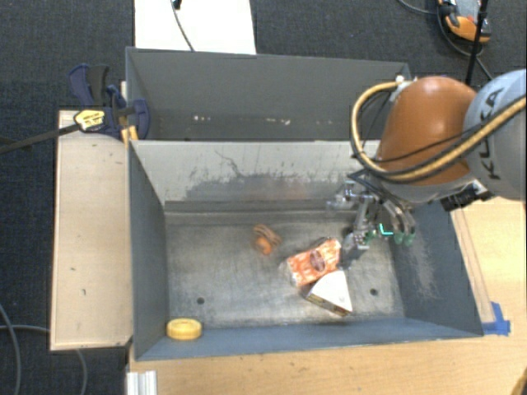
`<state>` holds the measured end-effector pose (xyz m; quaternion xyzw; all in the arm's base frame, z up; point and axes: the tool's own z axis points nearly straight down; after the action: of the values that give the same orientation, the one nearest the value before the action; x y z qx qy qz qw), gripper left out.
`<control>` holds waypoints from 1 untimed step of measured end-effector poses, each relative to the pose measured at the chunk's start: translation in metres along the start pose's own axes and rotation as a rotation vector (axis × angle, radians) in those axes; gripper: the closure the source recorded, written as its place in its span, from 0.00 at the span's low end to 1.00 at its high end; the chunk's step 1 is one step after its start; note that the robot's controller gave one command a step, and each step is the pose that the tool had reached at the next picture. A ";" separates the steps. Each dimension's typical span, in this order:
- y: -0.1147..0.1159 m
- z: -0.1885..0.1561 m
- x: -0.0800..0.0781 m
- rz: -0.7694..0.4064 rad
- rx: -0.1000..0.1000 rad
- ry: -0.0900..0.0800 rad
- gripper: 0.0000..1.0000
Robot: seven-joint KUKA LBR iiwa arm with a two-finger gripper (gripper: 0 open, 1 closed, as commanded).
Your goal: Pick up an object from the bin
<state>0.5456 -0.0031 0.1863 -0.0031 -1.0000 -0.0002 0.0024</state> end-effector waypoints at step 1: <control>0.000 -0.004 -0.002 0.000 0.000 -0.008 0.00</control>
Offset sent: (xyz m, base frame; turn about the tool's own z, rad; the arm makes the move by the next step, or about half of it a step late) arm 0.0058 0.0084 -0.1163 -0.1774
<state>0.5474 -0.0031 0.1904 -0.0032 -1.0000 -0.0002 -0.0017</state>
